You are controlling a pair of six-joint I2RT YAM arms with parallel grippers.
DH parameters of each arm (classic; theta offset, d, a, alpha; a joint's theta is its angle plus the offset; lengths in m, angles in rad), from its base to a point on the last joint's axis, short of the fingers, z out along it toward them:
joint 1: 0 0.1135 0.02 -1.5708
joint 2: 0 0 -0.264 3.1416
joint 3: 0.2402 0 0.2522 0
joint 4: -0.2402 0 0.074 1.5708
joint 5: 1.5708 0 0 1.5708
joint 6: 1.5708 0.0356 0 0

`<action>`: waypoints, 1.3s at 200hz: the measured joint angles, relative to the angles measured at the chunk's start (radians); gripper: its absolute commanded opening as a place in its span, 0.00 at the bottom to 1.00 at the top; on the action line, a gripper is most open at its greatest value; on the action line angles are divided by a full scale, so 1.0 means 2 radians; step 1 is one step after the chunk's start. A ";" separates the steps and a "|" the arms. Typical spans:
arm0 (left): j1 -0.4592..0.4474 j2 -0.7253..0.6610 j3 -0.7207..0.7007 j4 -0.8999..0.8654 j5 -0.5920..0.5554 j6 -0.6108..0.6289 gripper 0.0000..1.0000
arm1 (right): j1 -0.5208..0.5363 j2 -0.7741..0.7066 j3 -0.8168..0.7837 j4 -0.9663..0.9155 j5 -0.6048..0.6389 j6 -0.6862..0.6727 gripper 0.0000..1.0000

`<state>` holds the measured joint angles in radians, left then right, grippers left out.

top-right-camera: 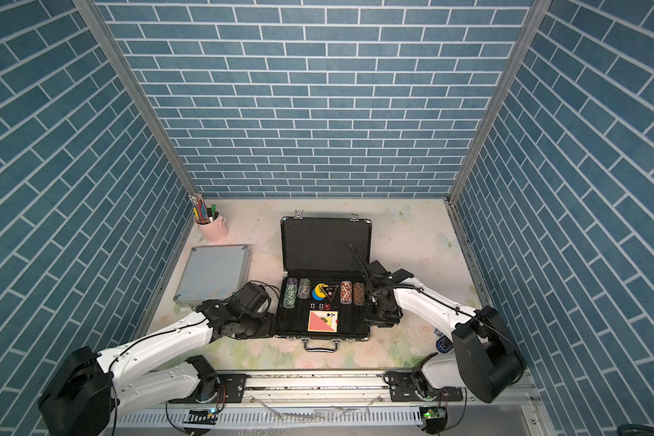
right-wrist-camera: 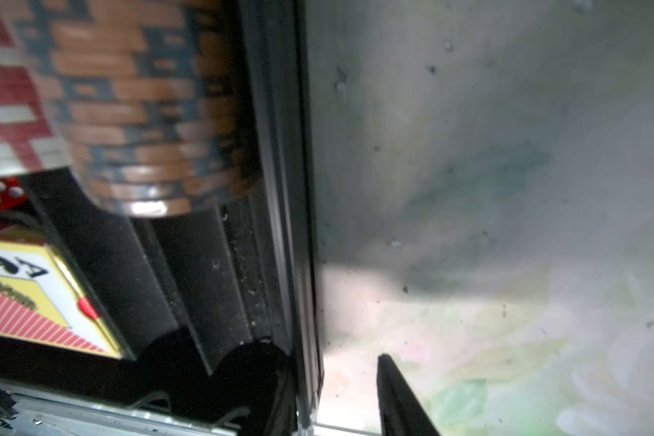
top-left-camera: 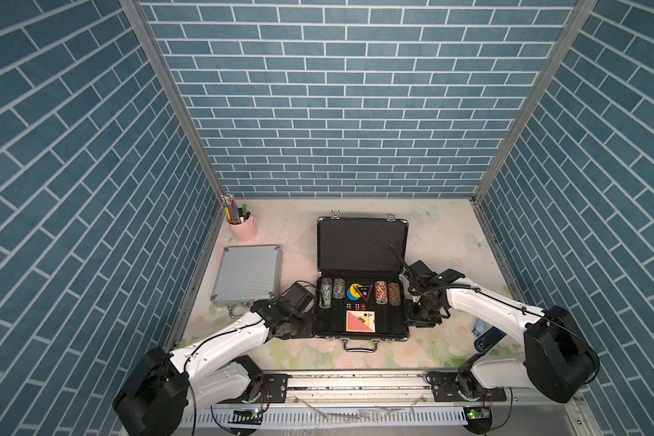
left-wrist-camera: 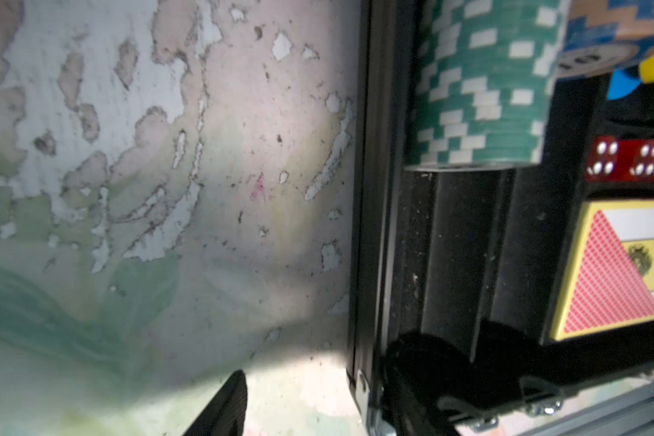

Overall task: Close the poker set cases
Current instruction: Move the poker set case to the center of the board, then close the lid of the poker set case.

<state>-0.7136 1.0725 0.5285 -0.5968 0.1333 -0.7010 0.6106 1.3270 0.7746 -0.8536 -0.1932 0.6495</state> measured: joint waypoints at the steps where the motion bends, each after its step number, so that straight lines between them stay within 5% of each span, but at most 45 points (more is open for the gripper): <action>1: 0.000 0.000 0.001 -0.001 0.000 -0.001 0.71 | 0.000 -0.001 0.000 -0.001 0.000 0.000 0.48; 49: 0.012 0.001 0.043 -0.017 -0.004 0.024 0.85 | -0.047 -0.048 0.044 -0.039 -0.015 -0.014 0.61; 90: 0.073 0.002 0.059 0.001 0.014 0.055 0.93 | -0.135 -0.048 0.104 -0.037 -0.050 -0.051 0.69; 165: 0.176 0.036 0.096 0.064 0.079 0.109 0.95 | -0.277 0.074 0.273 0.045 -0.150 -0.080 0.68; 260: 0.231 0.063 0.086 0.135 0.153 0.120 0.95 | -0.265 0.267 0.479 0.109 -0.271 -0.065 0.59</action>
<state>-0.2523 1.1992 0.7006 -0.3264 0.4400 -0.4603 0.0814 1.8614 1.7329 -0.6365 -0.7361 0.5194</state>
